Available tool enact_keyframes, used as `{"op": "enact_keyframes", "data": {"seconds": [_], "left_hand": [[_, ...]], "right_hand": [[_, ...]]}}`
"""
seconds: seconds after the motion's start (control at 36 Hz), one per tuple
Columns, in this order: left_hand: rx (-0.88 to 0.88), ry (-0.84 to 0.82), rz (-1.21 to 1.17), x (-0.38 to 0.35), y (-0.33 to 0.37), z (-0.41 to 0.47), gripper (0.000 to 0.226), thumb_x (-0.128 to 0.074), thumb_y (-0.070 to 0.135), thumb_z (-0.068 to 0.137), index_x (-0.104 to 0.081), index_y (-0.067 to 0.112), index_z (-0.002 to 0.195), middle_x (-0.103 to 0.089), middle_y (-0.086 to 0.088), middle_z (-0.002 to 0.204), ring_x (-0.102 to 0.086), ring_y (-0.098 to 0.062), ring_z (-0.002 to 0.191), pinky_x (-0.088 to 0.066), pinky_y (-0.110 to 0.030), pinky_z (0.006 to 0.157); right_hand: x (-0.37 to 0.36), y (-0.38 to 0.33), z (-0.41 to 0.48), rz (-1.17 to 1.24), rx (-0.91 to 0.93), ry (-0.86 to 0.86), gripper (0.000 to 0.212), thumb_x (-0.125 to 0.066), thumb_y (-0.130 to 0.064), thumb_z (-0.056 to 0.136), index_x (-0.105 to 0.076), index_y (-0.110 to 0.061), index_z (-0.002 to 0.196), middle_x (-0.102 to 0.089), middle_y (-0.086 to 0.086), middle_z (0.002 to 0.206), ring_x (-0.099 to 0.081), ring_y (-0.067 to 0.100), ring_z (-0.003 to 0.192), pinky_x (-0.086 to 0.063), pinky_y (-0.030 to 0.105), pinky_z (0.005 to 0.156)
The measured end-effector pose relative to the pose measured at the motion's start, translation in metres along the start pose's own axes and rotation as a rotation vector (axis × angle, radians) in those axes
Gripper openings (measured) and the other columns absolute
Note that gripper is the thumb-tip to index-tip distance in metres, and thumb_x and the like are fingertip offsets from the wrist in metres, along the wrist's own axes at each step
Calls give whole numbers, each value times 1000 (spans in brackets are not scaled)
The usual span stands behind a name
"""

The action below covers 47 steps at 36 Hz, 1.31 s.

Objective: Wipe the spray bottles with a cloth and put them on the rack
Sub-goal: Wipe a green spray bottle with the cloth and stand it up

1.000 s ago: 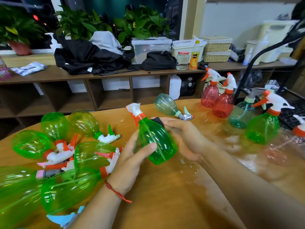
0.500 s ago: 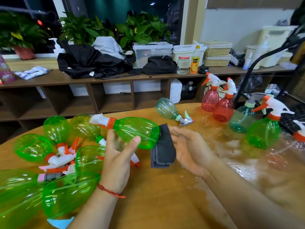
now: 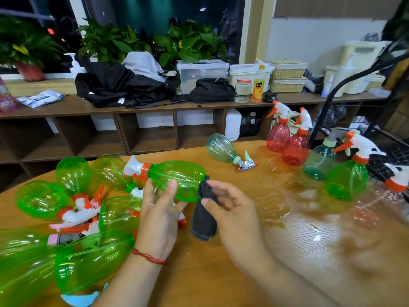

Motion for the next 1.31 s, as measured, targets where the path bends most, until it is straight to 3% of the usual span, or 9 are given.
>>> {"op": "enact_keyframes", "data": {"seconds": [0.11, 0.28, 0.42, 0.53, 0.75, 0.94, 1.14, 1.25, 1.31], "left_hand": [[18, -39, 4, -4, -1, -1, 78, -72, 24, 92, -38, 15, 161, -63, -16, 148, -65, -32, 133, -57, -53, 101], [-38, -88, -4, -9, 3, -5, 60, -64, 18, 97, -46, 7, 154, -61, -24, 146, -61, -41, 135, -57, -54, 105], [-37, -88, 17, -9, 4, -4, 60, -65, 19, 96, -48, 8, 152, -63, -23, 145, -62, -40, 134, -60, -50, 101], [-5, -136, -5, -12, 1, -6, 64, -65, 19, 94, -46, 11, 155, -67, -15, 142, -66, -34, 131, -61, -43, 93], [-38, -90, 39, -6, 4, -3, 58, -63, 16, 97, -46, 2, 150, -60, -27, 146, -61, -44, 133, -58, -52, 101], [-14, -161, 87, -14, -4, -8, 58, -66, 13, 94, -51, 9, 150, -66, -18, 139, -66, -33, 127, -60, -45, 95], [-58, -100, 192, -6, -2, -3, 70, -76, 20, 90, -48, 14, 153, -65, -18, 143, -65, -34, 132, -56, -51, 108], [-75, -103, 321, -5, 2, -3, 87, -87, 41, 83, -45, 23, 158, -63, -8, 149, -63, -27, 136, -53, -58, 110], [-141, -143, 465, -13, 6, -6, 75, -87, 42, 88, -53, 24, 151, -69, 0, 141, -65, -22, 132, -55, -51, 108]], "right_hand": [[11, -13, 16, 28, 45, 42, 31, -71, 7, 94, -75, -15, 115, -80, 0, 113, -75, 19, 110, -61, 38, 96], [11, 4, 14, -56, -36, -3, 24, -74, 6, 92, -76, -12, 108, -81, 4, 104, -78, 24, 101, -62, 46, 94], [14, 5, 8, -1, -19, 42, 25, -75, 10, 89, -77, -11, 103, -81, 5, 102, -76, 18, 97, -61, 32, 86], [22, -3, 17, 68, 2, 91, 26, -70, 12, 91, -75, -8, 106, -81, 7, 103, -77, 21, 99, -63, 33, 85], [13, 16, 3, 48, -77, 45, 22, -75, 9, 90, -76, -7, 104, -82, 4, 102, -77, 15, 96, -61, 26, 79], [29, 13, 20, 93, -85, 108, 20, -71, 9, 92, -75, -7, 103, -81, 7, 101, -74, 17, 90, -61, 29, 74], [20, 17, 4, 165, -123, 36, 22, -71, 11, 89, -75, -4, 104, -79, 11, 102, -71, 19, 93, -57, 31, 82], [39, -9, 13, 148, -105, 83, 26, -74, 2, 93, -77, -13, 113, -79, 6, 110, -75, 19, 95, -59, 33, 77], [50, -19, 13, 78, -104, 82, 26, -74, -2, 94, -79, -21, 112, -80, -1, 107, -76, 17, 91, -60, 34, 72]]}}
Point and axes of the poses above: each hand's wrist, its own z-axis towards the middle knuckle, its own x-axis out of the back of the hand, y = z × x, the point moved 8 cm from there along z, towards the middle knuckle
